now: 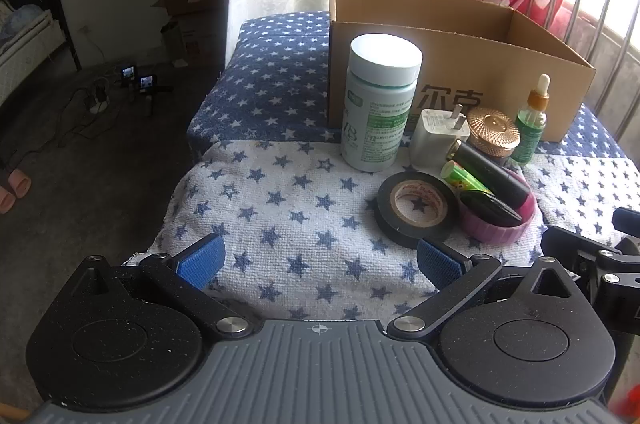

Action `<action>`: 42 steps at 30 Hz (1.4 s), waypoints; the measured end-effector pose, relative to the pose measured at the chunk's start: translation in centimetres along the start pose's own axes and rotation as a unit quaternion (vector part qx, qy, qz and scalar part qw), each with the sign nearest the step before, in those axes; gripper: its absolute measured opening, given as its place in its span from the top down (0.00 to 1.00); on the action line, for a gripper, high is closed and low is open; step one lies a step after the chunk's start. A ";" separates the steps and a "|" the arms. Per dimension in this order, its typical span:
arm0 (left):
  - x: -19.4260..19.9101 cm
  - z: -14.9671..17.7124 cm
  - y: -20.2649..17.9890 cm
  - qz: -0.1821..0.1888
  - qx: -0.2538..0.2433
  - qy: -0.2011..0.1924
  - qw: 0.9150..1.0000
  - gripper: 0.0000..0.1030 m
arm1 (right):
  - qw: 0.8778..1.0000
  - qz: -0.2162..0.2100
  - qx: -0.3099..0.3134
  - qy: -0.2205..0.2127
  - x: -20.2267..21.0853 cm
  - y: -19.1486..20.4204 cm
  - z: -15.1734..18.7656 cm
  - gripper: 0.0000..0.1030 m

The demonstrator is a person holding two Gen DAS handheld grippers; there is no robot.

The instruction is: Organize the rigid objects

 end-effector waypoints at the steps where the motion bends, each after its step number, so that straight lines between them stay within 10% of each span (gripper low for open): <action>1: 0.0 0.0 0.0 0.000 0.000 0.000 1.000 0.00 | 1.000 0.000 -0.001 0.000 0.0 0.0 0.0 0.00; 42: -0.8 0.2 -0.1 -0.005 -0.003 0.010 1.000 0.00 | 1.000 -0.002 -0.006 0.001 -0.7 -0.2 0.1 0.00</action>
Point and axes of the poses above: each gripper's, at about its wrist camera, not at the fingertips, and x roughly against the way its jaws point, y to its left, z to its underside, the point moved 4 cm from there along -x, roughly the way its jaws point, and after that the axes turned 7 degrees about -y, right-handed, at the moved point
